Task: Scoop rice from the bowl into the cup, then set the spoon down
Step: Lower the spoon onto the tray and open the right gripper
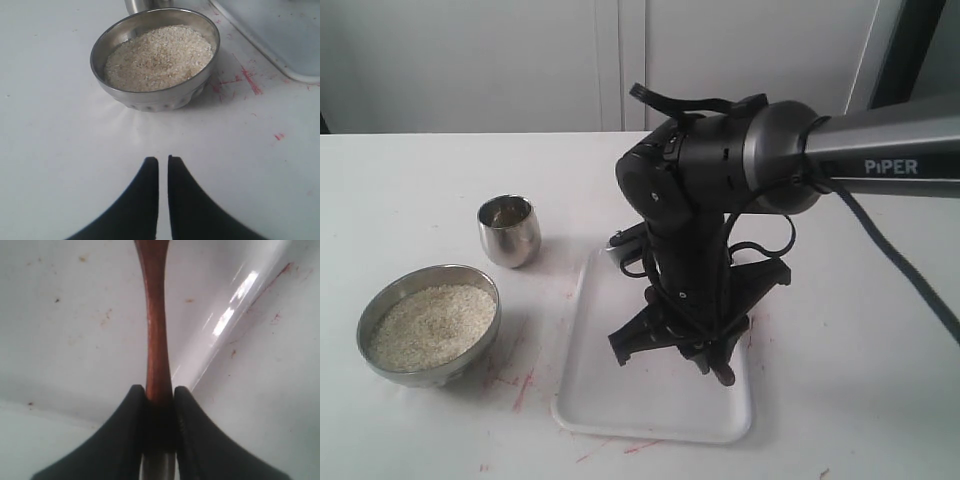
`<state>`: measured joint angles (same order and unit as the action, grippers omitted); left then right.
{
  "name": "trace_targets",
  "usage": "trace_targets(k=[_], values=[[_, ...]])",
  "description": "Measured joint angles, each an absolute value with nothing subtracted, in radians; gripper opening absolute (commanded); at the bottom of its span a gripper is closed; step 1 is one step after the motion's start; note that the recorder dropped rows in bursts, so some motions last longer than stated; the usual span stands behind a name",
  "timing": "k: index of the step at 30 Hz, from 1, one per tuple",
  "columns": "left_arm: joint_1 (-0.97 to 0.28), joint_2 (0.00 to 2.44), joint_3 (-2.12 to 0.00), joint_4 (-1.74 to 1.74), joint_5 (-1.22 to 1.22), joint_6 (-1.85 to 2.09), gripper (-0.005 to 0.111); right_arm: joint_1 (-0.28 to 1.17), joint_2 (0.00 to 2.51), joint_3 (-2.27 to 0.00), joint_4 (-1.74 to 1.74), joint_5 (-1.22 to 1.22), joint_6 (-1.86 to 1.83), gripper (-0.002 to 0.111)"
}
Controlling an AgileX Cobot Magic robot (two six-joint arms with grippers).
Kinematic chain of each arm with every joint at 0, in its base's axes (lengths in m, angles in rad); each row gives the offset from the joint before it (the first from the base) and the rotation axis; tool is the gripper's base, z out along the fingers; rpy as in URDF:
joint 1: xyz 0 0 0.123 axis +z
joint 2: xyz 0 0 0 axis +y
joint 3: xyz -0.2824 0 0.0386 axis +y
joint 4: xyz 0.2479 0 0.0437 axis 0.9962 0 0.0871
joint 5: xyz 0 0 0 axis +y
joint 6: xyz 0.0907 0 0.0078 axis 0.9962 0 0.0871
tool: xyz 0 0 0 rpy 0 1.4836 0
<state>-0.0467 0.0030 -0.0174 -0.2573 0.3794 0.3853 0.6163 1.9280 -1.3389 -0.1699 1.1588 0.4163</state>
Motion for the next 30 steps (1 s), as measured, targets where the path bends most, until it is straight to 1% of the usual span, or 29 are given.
trace_targets(k=[9, 30], values=[[-0.047, 0.003, -0.017, -0.257, 0.379, 0.385, 0.014, 0.616, 1.928, -1.339, -0.129, 1.081, 0.408, 0.000], [-0.047, 0.003, -0.017, -0.257, 0.379, 0.385, 0.014, 0.616, 1.935, -1.339, -0.125, 1.069, 0.408, 0.000]])
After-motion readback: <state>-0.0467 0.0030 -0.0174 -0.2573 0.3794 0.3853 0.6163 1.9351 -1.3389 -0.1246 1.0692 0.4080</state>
